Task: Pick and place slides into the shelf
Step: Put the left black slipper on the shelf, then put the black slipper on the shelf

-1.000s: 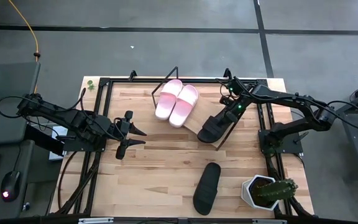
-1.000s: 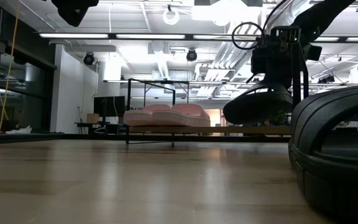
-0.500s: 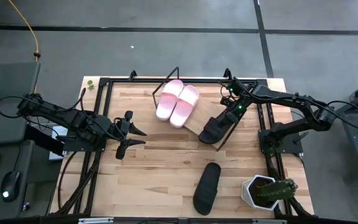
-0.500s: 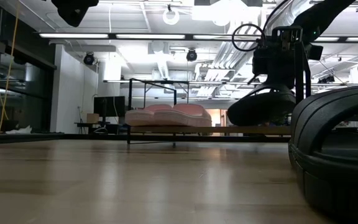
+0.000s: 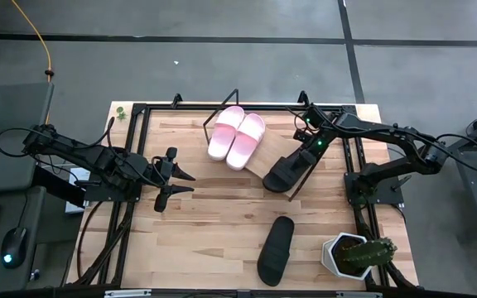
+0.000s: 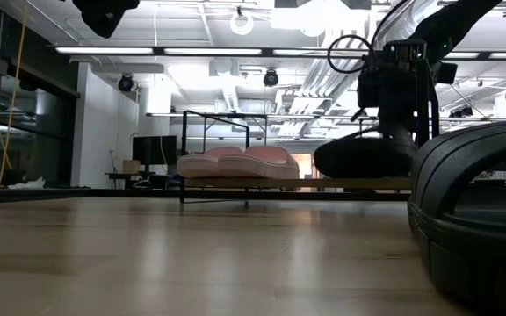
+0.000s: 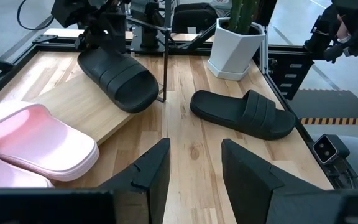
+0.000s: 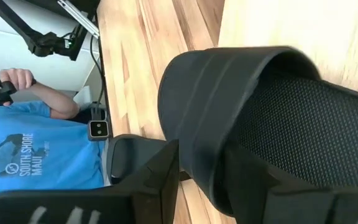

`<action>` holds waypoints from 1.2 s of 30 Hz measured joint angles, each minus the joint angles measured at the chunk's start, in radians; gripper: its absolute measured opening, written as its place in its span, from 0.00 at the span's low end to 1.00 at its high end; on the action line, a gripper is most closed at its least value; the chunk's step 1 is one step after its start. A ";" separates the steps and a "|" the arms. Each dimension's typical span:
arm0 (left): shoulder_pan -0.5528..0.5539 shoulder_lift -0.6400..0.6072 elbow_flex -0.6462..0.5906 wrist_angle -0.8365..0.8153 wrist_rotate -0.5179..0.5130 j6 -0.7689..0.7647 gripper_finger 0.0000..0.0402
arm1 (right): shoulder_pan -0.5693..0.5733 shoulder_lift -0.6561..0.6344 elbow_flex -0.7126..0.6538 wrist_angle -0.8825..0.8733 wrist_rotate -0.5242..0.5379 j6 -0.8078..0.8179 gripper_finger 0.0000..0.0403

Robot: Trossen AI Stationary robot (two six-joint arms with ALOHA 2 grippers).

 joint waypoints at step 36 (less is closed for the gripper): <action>0.000 0.000 0.000 0.001 0.000 0.000 0.32 | -0.001 -0.001 0.238 -0.133 0.185 -0.105 0.27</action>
